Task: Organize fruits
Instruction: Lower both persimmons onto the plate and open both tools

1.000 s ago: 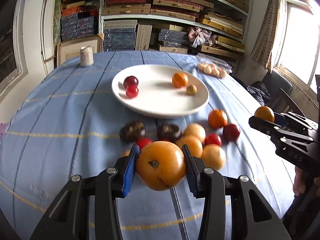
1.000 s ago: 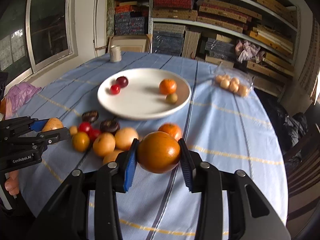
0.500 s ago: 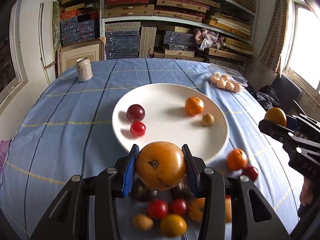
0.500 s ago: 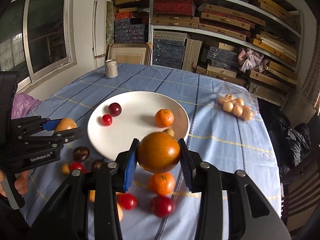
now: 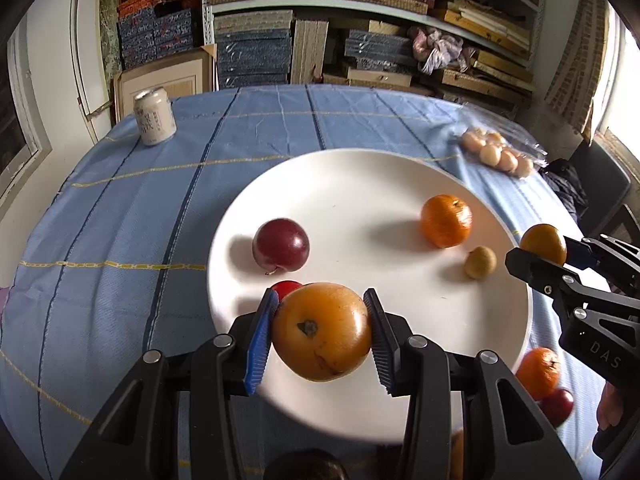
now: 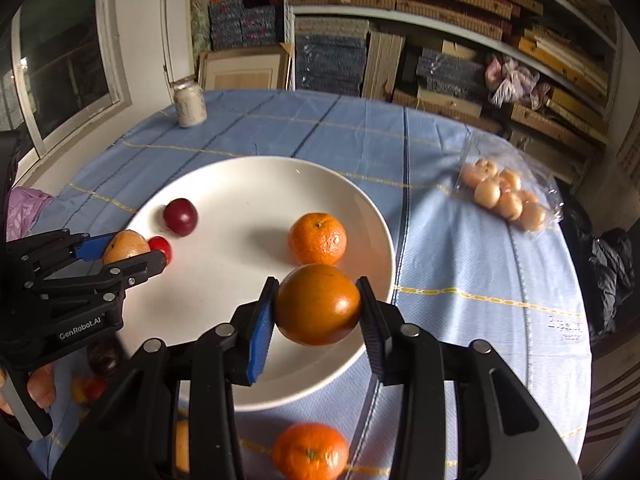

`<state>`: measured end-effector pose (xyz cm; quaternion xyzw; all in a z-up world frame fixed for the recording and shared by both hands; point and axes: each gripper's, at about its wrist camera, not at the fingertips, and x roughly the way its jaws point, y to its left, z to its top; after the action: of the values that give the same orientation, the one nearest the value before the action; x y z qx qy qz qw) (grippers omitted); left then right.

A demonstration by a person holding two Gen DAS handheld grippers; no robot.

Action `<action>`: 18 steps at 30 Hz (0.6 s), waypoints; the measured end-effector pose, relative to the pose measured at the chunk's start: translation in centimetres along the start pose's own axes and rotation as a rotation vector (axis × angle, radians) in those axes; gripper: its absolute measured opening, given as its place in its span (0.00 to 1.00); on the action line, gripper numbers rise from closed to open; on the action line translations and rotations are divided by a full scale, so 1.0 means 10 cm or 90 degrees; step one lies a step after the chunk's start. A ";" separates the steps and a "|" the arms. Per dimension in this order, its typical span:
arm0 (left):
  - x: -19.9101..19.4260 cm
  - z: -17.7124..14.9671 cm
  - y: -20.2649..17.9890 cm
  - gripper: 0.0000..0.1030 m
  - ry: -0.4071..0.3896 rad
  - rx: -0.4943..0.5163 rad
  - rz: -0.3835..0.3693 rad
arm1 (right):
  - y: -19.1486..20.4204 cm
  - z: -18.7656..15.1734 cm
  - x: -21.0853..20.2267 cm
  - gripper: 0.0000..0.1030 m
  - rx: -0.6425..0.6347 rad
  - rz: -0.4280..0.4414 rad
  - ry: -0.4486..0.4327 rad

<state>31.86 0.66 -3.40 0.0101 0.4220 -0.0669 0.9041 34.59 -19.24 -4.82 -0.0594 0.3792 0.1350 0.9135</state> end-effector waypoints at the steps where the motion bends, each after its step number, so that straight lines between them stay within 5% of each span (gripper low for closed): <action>1: 0.06 0.00 0.02 0.43 0.009 -0.001 0.003 | 0.00 0.01 0.06 0.37 0.000 -0.001 0.007; 10: 0.17 0.08 0.02 0.43 0.009 0.002 0.027 | -0.02 0.09 0.32 0.38 0.003 -0.018 0.054; 18: -0.01 0.08 -0.05 0.46 -0.018 0.012 0.021 | -0.07 0.08 0.15 0.41 0.016 -0.025 0.029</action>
<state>32.29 0.08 -2.77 0.0249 0.4083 -0.0563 0.9108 36.30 -19.41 -5.29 -0.0581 0.4002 0.1106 0.9079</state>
